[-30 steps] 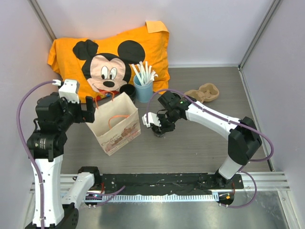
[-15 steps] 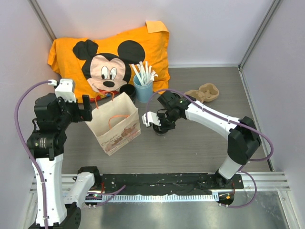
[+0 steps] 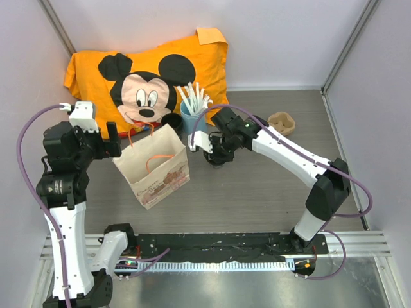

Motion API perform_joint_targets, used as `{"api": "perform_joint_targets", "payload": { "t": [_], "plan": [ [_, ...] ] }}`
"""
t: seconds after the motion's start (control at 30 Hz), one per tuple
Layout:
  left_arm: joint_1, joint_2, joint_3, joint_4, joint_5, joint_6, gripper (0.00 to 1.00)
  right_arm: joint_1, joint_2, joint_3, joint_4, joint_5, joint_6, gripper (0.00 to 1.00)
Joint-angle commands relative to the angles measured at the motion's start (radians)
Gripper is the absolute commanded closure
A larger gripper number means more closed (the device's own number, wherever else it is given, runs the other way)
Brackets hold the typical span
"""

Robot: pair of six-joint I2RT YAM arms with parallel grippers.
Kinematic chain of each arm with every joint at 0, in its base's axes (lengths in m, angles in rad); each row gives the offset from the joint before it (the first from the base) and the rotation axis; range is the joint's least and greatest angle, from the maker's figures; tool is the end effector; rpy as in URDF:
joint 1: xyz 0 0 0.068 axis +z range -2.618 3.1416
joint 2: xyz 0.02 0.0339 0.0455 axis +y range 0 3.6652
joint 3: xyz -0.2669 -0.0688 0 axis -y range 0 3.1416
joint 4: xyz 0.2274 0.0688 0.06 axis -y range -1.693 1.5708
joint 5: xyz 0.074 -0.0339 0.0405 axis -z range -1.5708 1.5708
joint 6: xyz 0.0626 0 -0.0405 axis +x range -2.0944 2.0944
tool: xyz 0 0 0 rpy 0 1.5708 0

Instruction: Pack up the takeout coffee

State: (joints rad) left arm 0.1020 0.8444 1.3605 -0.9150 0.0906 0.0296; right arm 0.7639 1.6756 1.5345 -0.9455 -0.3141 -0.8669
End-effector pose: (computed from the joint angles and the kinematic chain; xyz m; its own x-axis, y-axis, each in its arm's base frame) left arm 0.1364 0.0083 0.4245 -0.3868 -0.0100 -0.9221 -0.0070 0.9999 -0.0079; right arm 0.2348 0.2517 0.2882 0.1671 -0.8440 -0.5097 -0.9802 -0.0866 -0.1779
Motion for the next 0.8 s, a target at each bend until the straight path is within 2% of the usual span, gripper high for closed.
{"api": "perform_joint_targets", "payload": {
  "t": [0.0, 0.2, 0.37, 0.57, 0.77],
  "plan": [
    [0.033, 0.021, 0.034, 0.071, 0.081, -0.010, 0.00, 0.002, -0.065, 0.102, -0.006, 0.079, 0.141, 0.99],
    [0.045, 0.047, 0.000, 0.122, 0.237, 0.027, 0.00, -0.012, -0.077, 0.262, -0.006, 0.133, 0.307, 0.99],
    [0.045, 0.055, -0.041, 0.140, 0.336, 0.142, 0.00, -0.017, -0.077, 0.440, -0.004, 0.119, 0.376, 0.99],
    [0.061, 0.099, -0.035, 0.053, 0.397, 0.292, 0.03, -0.020, -0.039, 0.600, 0.030, 0.034, 0.440, 0.99],
    [0.085, 0.137, -0.008, -0.008, 0.448, 0.374, 0.07, -0.020, -0.007, 0.685, 0.118, 0.035, 0.500, 0.99]
  ]
}}
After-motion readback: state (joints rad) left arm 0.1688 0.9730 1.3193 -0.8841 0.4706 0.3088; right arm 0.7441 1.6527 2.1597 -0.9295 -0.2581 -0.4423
